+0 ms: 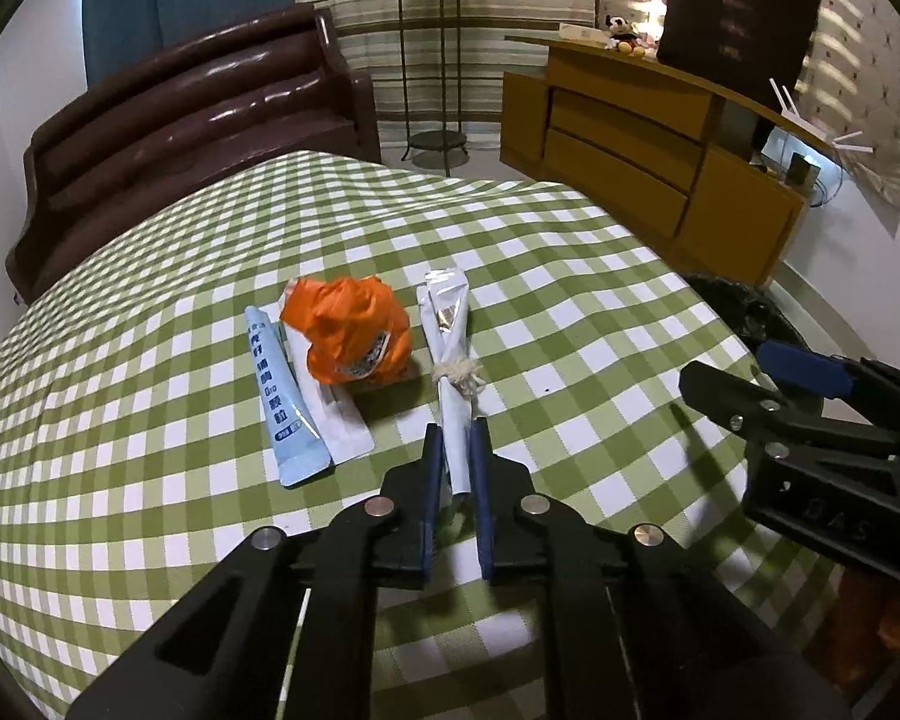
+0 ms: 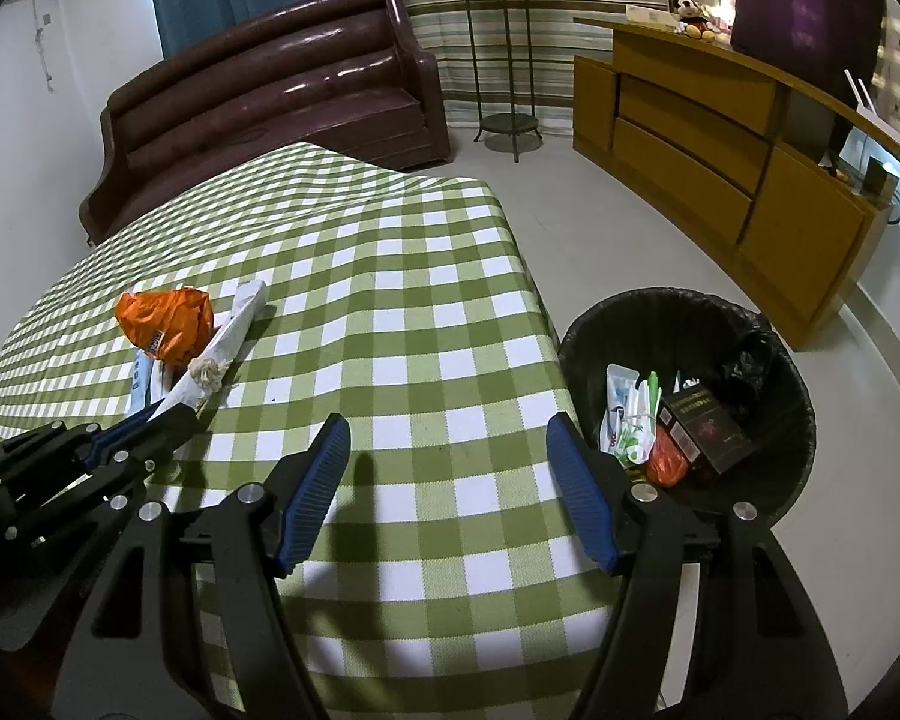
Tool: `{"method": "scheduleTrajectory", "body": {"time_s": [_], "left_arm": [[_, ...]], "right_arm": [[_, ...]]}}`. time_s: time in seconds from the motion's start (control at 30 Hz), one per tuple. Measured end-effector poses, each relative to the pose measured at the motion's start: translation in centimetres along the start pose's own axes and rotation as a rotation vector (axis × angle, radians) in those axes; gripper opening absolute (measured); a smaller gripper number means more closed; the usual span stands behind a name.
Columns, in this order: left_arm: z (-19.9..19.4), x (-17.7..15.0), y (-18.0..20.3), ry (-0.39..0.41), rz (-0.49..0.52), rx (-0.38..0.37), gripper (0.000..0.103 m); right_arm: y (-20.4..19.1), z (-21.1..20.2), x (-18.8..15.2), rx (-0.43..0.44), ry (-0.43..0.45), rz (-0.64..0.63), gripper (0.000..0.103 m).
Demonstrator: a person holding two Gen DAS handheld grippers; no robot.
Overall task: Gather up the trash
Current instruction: 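Grasp the white wrapper strip with the left tool, then grasp the orange plastic bag with the right tool while the left tool holds the strip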
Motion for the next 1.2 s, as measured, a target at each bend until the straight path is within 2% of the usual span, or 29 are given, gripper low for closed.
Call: {"method": "scheduleTrajectory", "body": {"time_s": [0.1,0.17,0.23,0.3,0.33,0.4,0.47,0.53,0.9,1.2], "left_arm": [[0.4,0.0,-0.1,-0.012,-0.001,0.006,0.012],[0.7,0.1,-0.3,-0.021,-0.004,0.018,0.027],[0.9,0.3,-0.3,-0.025,-0.014,0.015,0.037],[1.0,0.5,-0.3,-0.027,-0.019,0.014,0.041],[1.1,0.4,-0.2,-0.028,-0.017,0.014,0.041],[1.2,0.4,-0.1,-0.030,-0.006,0.022,0.032],[1.1,0.3,0.1,-0.026,0.002,0.026,0.014],[1.1,0.3,0.3,-0.021,0.010,0.024,0.010],[-3.0,1.1,-0.8,0.080,-0.040,0.003,0.009],[-6.1,0.5,-5.2,0.123,-0.117,0.070,0.009]], "right_arm": [[0.0,0.0,0.0,0.001,0.000,0.000,0.066],[-0.1,0.0,-0.1,0.001,0.000,-0.001,0.066],[0.0,0.0,0.0,0.002,-0.001,0.000,0.066],[-0.1,-0.1,0.0,0.002,-0.003,-0.001,0.066],[-0.1,-0.1,0.0,0.002,-0.004,0.000,0.066],[-0.1,-0.1,0.0,0.003,-0.004,0.003,0.066],[-0.1,-0.2,0.0,0.001,-0.005,0.004,0.066],[-0.1,-0.2,0.0,0.001,-0.006,0.006,0.066],[-0.5,-0.8,0.2,-0.001,0.004,-0.007,0.066],[-3.8,-1.3,0.5,0.026,0.012,-0.047,0.066]]}}
Point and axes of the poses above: each gripper's, at about its wrist camera, not at the fingertips, and z roughly the way its jaws point, y to its right, x to its top, the point moved 10 cm from there along z, roughly the way its jaws point, and after that the axes turned 2 degrees about z, right-handed, at the moved point
